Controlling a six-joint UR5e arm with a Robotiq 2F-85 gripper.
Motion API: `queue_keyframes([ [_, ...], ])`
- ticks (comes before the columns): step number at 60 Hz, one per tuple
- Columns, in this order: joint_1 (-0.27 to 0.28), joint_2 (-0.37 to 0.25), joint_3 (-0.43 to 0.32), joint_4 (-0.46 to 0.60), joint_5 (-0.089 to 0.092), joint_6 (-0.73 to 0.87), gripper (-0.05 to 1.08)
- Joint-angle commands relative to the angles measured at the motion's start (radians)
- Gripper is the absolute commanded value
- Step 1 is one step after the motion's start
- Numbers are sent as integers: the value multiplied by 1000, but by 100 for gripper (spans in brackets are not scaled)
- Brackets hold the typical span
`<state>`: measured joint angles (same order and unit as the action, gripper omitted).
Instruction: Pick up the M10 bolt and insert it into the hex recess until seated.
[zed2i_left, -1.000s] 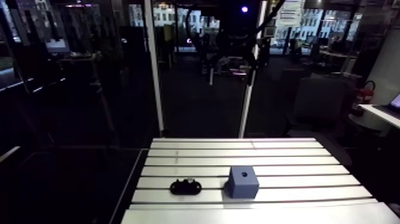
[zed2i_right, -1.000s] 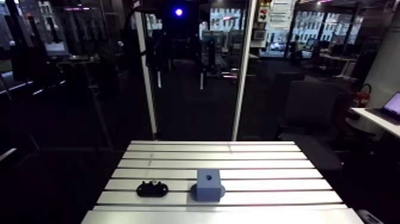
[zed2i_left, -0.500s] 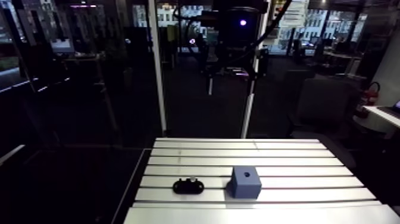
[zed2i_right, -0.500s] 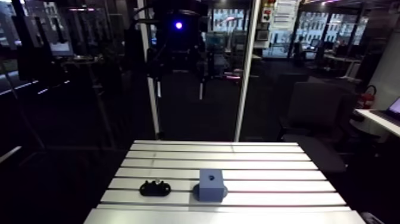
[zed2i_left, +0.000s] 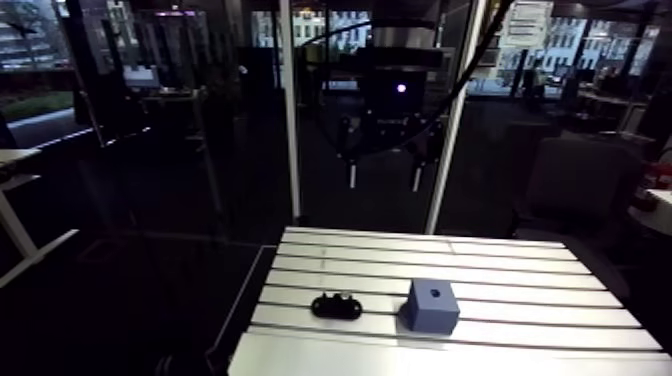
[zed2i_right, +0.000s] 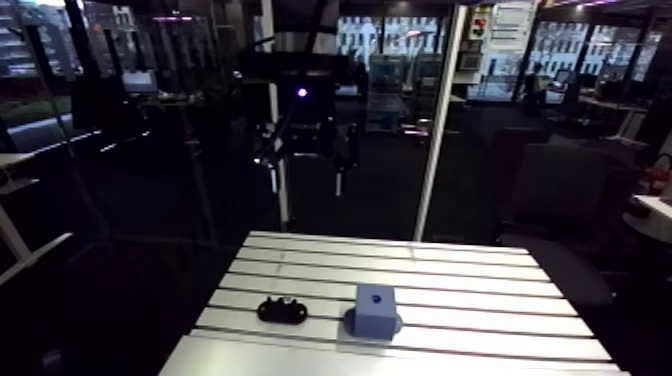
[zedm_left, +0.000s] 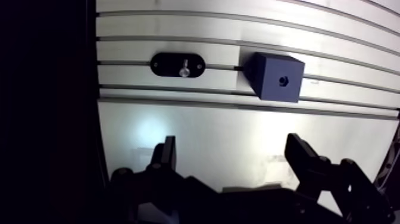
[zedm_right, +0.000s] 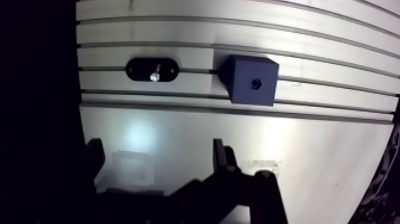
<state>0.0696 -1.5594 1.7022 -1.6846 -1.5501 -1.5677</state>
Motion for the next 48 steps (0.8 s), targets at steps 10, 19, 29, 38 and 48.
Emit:
queue_keyframes([
  [10, 50, -20, 211, -293, -7, 24, 1],
  [19, 52, -21, 301, -403, -21, 24, 1],
  [29, 54, -17, 357, -487, -20, 13, 1],
  [38, 71, -9, 368, -502, -20, 19, 1],
  [48, 86, -1, 368, -501, -18, 25, 1],
])
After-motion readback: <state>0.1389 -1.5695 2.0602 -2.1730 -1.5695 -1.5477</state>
